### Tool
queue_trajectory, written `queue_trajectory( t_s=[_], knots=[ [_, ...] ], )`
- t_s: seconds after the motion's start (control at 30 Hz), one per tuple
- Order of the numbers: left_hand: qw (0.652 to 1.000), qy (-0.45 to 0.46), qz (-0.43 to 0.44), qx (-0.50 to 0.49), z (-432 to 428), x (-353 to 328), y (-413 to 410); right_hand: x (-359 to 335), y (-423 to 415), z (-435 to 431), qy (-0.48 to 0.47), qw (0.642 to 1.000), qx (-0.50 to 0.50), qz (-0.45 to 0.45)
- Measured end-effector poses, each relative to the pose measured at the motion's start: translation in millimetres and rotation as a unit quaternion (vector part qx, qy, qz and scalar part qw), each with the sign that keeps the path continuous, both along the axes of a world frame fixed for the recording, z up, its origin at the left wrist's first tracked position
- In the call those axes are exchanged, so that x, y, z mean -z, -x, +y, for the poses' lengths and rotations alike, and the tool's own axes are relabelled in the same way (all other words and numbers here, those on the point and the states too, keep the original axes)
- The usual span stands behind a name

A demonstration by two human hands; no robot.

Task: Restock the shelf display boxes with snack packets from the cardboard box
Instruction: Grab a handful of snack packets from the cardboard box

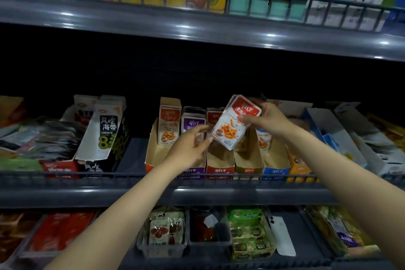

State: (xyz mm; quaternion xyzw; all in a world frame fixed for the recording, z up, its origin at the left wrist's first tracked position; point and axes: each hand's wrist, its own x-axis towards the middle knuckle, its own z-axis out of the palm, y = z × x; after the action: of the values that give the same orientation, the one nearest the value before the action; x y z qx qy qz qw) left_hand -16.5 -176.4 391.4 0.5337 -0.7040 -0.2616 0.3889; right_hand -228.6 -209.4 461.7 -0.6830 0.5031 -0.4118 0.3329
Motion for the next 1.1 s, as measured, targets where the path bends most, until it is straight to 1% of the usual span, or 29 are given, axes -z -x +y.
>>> queue_trajectory(
  t_s=[0.07,0.1,0.17,0.27,0.37,0.5,0.67,0.83,0.9,1.0,1.1],
  knots=[
    [0.995,0.029,-0.093,-0.002,-6,5,-2,-4,0,-16,0.013,1.0,0.009,0.011],
    [0.992,0.035,-0.124,0.008,-8,8,-2,-5,-1,-24,0.019,0.999,0.014,0.024],
    [0.988,0.03,-0.149,0.03,-14,18,-4,-3,-6,-40,0.021,0.998,0.013,0.051],
    [0.988,0.013,-0.147,0.047,-21,33,-5,6,-15,-64,0.023,0.994,-0.017,0.104],
    [0.987,0.018,-0.152,0.043,-23,40,-6,15,-23,-82,0.032,0.986,-0.037,0.162],
    [0.989,0.023,-0.144,0.03,-22,40,-6,28,-32,-95,0.056,0.962,-0.049,0.261],
    [0.992,0.017,-0.126,0.024,-21,40,-4,38,-35,-98,0.084,0.947,-0.046,0.306],
    [0.991,0.022,-0.128,0.023,-22,40,-4,48,-34,-103,0.141,0.891,-0.013,0.431],
    [0.991,0.025,-0.127,0.023,-22,40,-4,49,-34,-102,0.153,0.882,-0.013,0.446],
    [0.991,0.024,-0.128,0.022,-22,40,-4,53,-31,-101,0.148,0.881,-0.021,0.449],
    [0.991,0.028,-0.133,0.019,-22,40,-3,55,-29,-99,0.167,0.87,-0.018,0.463]
  ],
)
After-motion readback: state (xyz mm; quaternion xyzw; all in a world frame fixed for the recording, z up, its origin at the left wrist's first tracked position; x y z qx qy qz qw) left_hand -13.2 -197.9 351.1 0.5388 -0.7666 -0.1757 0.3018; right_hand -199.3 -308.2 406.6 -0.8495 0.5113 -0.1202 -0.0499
